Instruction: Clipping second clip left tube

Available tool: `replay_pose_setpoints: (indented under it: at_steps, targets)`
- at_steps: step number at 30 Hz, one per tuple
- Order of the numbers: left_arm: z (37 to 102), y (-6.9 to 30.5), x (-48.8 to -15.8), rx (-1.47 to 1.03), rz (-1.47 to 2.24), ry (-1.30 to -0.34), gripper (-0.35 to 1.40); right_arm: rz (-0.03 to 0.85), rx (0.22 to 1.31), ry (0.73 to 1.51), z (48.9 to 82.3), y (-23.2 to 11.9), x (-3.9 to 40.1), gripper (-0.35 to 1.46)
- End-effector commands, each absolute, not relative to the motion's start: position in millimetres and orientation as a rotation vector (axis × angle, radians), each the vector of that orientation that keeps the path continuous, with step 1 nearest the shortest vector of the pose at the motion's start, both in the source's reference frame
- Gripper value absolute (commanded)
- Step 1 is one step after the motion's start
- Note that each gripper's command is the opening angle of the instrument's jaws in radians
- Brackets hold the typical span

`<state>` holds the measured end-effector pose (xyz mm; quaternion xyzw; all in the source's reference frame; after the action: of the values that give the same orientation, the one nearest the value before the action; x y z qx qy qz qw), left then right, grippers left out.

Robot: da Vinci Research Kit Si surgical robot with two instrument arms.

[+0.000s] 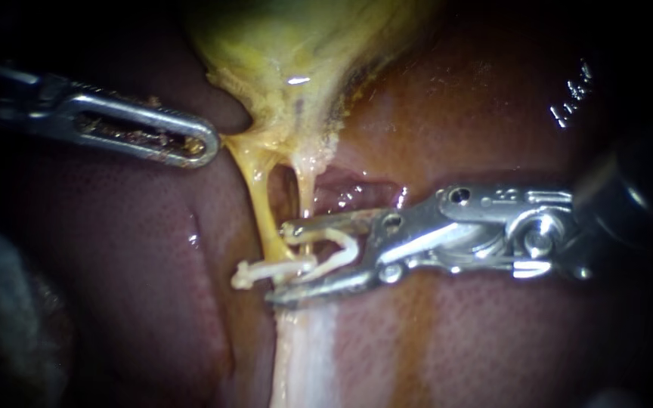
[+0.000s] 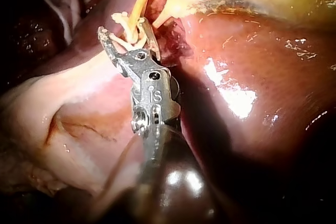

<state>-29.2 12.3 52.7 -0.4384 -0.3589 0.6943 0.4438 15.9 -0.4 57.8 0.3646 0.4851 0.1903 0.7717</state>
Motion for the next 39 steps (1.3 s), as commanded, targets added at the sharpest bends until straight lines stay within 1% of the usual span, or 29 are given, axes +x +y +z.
replay_pose_setpoints:
  at_steps: [1, 6, 9, 15, 18, 22, 29, 35, 39]
  targets:
    - [52.6, 12.3, -29.2, -1.087, 1.722, -0.89, -0.35, 0.42, 0.794, 1.048, 58.3, -0.4, 15.9, 0.48]
    - [52.6, 12.2, -29.2, -1.087, 1.721, -0.889, -0.35, 0.439, 0.81, 1.036, 59.8, -0.3, 16.0, 0.48]
    - [52.6, 12.2, -29.3, -1.087, 1.721, -0.889, -0.35, 0.448, 0.821, 1.042, 60.3, -0.3, 16.5, 0.48]
    - [52.6, 12.2, -29.4, -1.087, 1.721, -0.888, -0.35, 0.469, 0.887, 1.1, 60.2, -0.3, 19.0, 0.48]
    - [52.5, 12.2, -29.5, -1.087, 1.721, -0.888, -0.35, 0.472, 0.925, 1.137, 59.5, -0.7, 20.1, 0.48]
    - [52.5, 12.2, -29.5, -1.087, 1.721, -0.888, -0.35, 0.476, 0.946, 1.172, 58.0, -1.0, 20.9, 0.48]
    - [52.5, 12.2, -29.4, -1.087, 1.721, -0.888, -0.35, 0.481, 0.966, 1.195, 55.2, -1.0, 20.2, 0.49]
    - [52.5, 12.2, -29.4, -1.087, 1.721, -0.888, -0.35, 0.438, 1.032, 1.229, 51.7, -2.1, 18.9, 0.47]
    - [52.5, 12.2, -29.4, -1.087, 1.721, -0.889, -0.35, 0.407, 1.065, 1.239, 50.4, -2.5, 19.2, 0.43]
